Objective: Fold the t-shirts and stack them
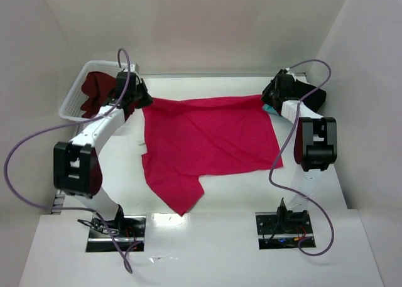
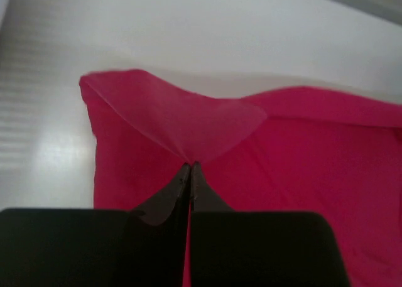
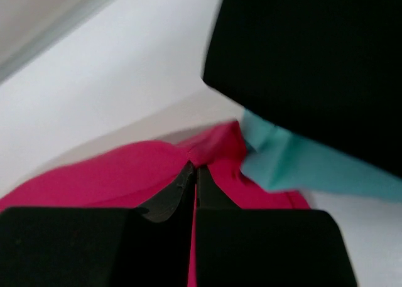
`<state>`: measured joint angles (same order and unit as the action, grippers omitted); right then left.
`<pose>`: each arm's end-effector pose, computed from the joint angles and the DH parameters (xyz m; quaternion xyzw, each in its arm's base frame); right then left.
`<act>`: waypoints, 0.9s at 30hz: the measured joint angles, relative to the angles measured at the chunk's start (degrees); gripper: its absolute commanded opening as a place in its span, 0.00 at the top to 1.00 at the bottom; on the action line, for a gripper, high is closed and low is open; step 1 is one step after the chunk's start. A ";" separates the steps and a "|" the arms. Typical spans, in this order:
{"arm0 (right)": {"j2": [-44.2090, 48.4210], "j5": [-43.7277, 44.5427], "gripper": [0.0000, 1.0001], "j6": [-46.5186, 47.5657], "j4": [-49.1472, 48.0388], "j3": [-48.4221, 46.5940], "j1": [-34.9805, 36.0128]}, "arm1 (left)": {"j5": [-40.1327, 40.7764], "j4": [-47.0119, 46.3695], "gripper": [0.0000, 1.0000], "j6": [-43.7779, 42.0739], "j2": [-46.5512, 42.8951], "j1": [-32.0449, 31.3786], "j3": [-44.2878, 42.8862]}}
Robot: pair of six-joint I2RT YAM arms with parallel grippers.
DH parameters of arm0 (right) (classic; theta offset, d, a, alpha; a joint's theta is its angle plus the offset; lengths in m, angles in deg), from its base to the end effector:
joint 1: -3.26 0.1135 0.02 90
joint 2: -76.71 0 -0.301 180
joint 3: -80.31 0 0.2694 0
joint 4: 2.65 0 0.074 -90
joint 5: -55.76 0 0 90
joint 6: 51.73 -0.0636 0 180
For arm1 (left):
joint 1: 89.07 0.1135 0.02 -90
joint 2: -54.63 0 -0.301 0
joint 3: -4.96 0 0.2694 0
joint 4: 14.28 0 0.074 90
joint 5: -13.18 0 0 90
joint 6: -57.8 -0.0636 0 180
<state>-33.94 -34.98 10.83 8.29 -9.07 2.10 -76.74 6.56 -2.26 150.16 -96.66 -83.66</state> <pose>0.4935 -0.0092 0.2241 0.2132 0.8491 0.1154 0.4693 0.4344 -0.0578 0.3166 -0.1663 0.8397 -0.1657 0.4896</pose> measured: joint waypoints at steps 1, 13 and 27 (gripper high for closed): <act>0.63 -0.13 1.00 -0.15 0.17 1.64 0.00 | -0.24 1.79 1.00 0.26 -2.58 -0.50 2.01; 2.73 -0.02 1.00 -0.59 1.77 4.68 -1.49 | -1.57 6.45 1.00 1.92 -11.41 -7.15 11.56; 2.71 0.17 1.00 -0.59 2.86 5.42 -2.10 | -2.73 10.05 1.00 7.80 -15.28 -9.92 19.63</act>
<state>-31.23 -34.80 10.24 11.15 -3.65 0.00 -79.47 16.61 5.54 134.88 -106.59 -64.03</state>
